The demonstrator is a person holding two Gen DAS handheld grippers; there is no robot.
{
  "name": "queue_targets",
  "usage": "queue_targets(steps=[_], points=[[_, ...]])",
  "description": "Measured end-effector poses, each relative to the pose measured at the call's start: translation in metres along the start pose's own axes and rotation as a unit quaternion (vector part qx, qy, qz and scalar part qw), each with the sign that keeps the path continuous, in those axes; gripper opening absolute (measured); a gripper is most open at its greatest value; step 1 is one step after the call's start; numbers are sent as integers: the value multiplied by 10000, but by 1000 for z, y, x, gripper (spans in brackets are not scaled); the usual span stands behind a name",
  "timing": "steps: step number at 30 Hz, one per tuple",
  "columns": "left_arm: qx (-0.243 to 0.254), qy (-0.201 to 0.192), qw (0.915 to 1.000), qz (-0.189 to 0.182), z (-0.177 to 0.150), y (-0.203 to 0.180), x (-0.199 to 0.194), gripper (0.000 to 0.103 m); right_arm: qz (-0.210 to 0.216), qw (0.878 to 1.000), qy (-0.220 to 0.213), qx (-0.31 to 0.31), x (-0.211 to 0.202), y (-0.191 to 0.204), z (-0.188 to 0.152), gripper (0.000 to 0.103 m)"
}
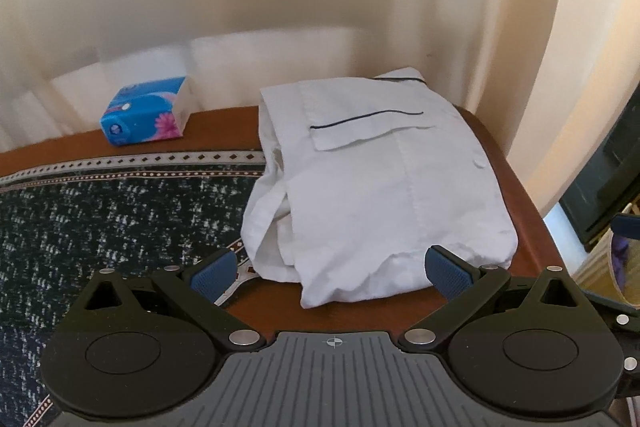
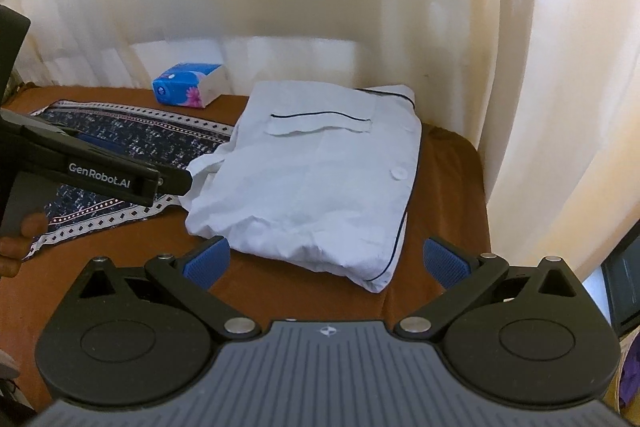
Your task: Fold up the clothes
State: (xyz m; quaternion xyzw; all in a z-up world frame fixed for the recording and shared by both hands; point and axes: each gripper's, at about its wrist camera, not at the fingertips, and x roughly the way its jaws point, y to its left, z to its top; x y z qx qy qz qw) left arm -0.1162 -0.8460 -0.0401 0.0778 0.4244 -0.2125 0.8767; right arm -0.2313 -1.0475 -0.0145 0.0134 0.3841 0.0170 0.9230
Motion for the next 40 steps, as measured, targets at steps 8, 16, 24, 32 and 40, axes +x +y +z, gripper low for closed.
queue_targets(steps=[8, 16, 24, 32, 40], points=[[0, 62, 10000, -34, 0, 0, 2, 103, -3, 10000, 88, 17, 4, -3, -3, 103], [83, 60, 9999, -42, -2, -2, 4, 103, 13, 9999, 153, 41, 9, -5, -1, 103], [101, -54, 9999, -69, -3, -3, 2, 103, 32, 9998, 186, 78, 12, -7, 0, 103], [188, -25, 9998, -80, -2, -3, 2, 103, 18, 9997, 221, 84, 14, -8, 1, 103], [239, -27, 9997, -23, -2, -5, 2, 103, 12, 9997, 229, 105, 14, -8, 1, 103]])
